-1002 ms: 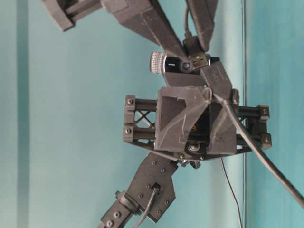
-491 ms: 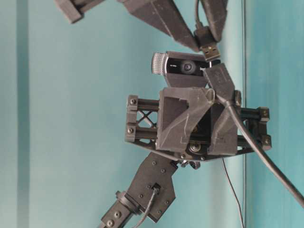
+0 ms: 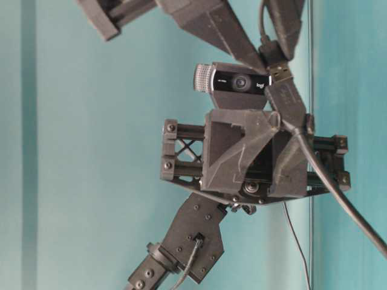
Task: Insert the USB using both arms.
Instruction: 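Align the right gripper's plug tip with the left gripper's socket, then push the plug into the socket, moving the right gripper toward the left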
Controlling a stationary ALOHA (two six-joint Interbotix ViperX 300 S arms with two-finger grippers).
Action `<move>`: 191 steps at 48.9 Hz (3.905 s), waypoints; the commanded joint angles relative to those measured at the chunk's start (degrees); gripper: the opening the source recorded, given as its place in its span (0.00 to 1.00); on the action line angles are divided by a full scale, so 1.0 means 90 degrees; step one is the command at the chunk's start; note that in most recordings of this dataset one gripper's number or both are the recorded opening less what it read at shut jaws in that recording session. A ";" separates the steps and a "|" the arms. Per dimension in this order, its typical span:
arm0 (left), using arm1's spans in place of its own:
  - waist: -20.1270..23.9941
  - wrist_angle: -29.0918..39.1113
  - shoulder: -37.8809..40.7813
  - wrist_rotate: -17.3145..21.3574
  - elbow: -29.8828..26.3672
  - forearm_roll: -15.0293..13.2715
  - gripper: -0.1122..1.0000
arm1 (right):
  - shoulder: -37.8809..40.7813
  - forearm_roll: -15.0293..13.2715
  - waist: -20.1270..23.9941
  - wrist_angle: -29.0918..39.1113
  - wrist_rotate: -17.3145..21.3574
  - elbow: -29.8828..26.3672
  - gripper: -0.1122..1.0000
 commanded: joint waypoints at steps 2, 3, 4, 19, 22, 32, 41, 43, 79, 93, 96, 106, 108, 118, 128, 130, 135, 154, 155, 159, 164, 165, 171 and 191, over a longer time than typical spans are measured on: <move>0.0000 0.0000 -0.0127 -0.0068 -0.0078 -0.0020 0.31 | -0.0059 -0.0020 -0.0029 -0.0039 -0.0010 -0.0176 0.30; 0.0000 0.0000 -0.0127 -0.0068 -0.0078 -0.0020 0.31 | -0.0059 -0.0020 -0.0029 -0.0039 -0.0010 -0.0176 0.30; -0.0010 0.0000 -0.0127 -0.0068 -0.0078 -0.0020 0.31 | -0.0059 -0.0020 -0.0029 -0.0039 -0.0010 -0.0176 0.30; -0.0039 -0.0010 -0.0098 -0.0068 -0.0078 0.0039 0.31 | -0.0059 -0.0029 -0.0039 -0.0039 -0.0020 -0.0176 0.30; -0.0039 -0.0020 -0.0088 -0.0068 -0.0078 0.0039 0.31 | -0.0068 -0.0029 -0.0039 -0.0039 -0.0020 -0.0176 0.30; -0.0039 -0.0059 -0.0068 -0.0068 -0.0078 0.0039 0.31 | -0.0059 -0.0020 -0.0039 -0.0039 -0.0039 -0.0195 0.30; -0.0039 -0.0059 -0.0068 -0.0068 -0.0098 0.0039 0.31 | -0.0049 -0.0029 -0.0049 -0.0029 -0.0088 -0.0215 0.30; -0.0029 -0.0059 -0.0068 -0.0068 -0.0117 0.0039 0.31 | -0.0039 -0.0029 -0.0049 -0.0029 -0.0107 -0.0225 0.30; 0.0361 -0.0098 -0.0146 -0.0273 -0.0264 -0.0117 0.31 | 0.0195 -0.0068 -0.0039 0.0635 -0.0107 -0.0420 0.30; 0.0352 -0.0107 -0.0146 -0.0273 -0.0273 -0.0117 0.31 | 0.0195 -0.0068 -0.0039 0.0625 -0.0107 -0.0420 0.30; 0.0342 -0.0107 -0.0146 -0.0273 -0.0293 -0.0127 0.31 | 0.0195 -0.0068 -0.0039 0.0635 -0.0107 -0.0420 0.30; 0.0352 -0.0107 -0.0117 -0.0273 -0.0400 -0.0127 0.31 | 0.0225 -0.0068 -0.0039 0.0635 -0.0107 -0.0449 0.30; 0.0361 -0.0107 -0.0098 -0.0273 -0.0449 -0.0137 0.31 | 0.0254 -0.0078 -0.0039 0.0625 -0.0107 -0.0479 0.30; 0.0400 -0.0117 -0.0039 -0.0283 -0.0576 -0.0137 0.31 | 0.0371 -0.0078 -0.0049 0.0605 -0.0098 -0.0635 0.30; 0.0439 -0.0137 -0.0029 -0.0283 -0.0566 -0.0137 0.31 | 0.0371 -0.0068 -0.0049 0.0615 -0.0107 -0.0654 0.30; 0.0439 -0.0146 -0.0010 -0.0283 -0.0566 -0.0137 0.31 | 0.0361 -0.0078 -0.0049 0.0615 -0.0117 -0.0674 0.30; 0.0469 -0.0156 0.0029 -0.0273 -0.0586 -0.0137 0.31 | 0.0381 -0.0117 -0.0059 0.0615 -0.0117 -0.0723 0.30; 0.0576 -0.0146 0.0107 -0.0283 -0.0801 -0.0088 0.31 | 0.0420 -0.0137 -0.0098 0.0576 -0.0059 -0.0791 0.29; 0.0586 -0.0146 0.0107 -0.0283 -0.0791 -0.0088 0.31 | 0.0410 -0.0137 -0.0107 0.0586 -0.0049 -0.0781 0.29; 0.0557 -0.0176 0.0068 -0.0283 -0.0732 -0.0078 0.31 | 0.0400 -0.0127 -0.0117 0.0625 0.0000 -0.0781 0.29; 0.0518 -0.0244 0.0020 -0.0303 -0.0654 -0.0059 0.31 | 0.0391 -0.0078 -0.0117 0.0605 0.0127 -0.0781 0.29; 0.0498 -0.0264 0.0020 -0.0303 -0.0654 -0.0049 0.31 | 0.0381 -0.0068 -0.0117 0.0596 0.0166 -0.0781 0.29; 0.0430 -0.0313 0.0000 -0.0303 -0.0654 -0.0059 0.31 | 0.0352 0.0059 -0.0146 0.0498 0.0605 -0.0762 0.29; 0.0332 -0.0322 -0.0029 -0.0400 -0.0645 -0.0049 0.31 | 0.0332 0.0059 -0.0117 0.1123 0.0723 -0.0762 0.86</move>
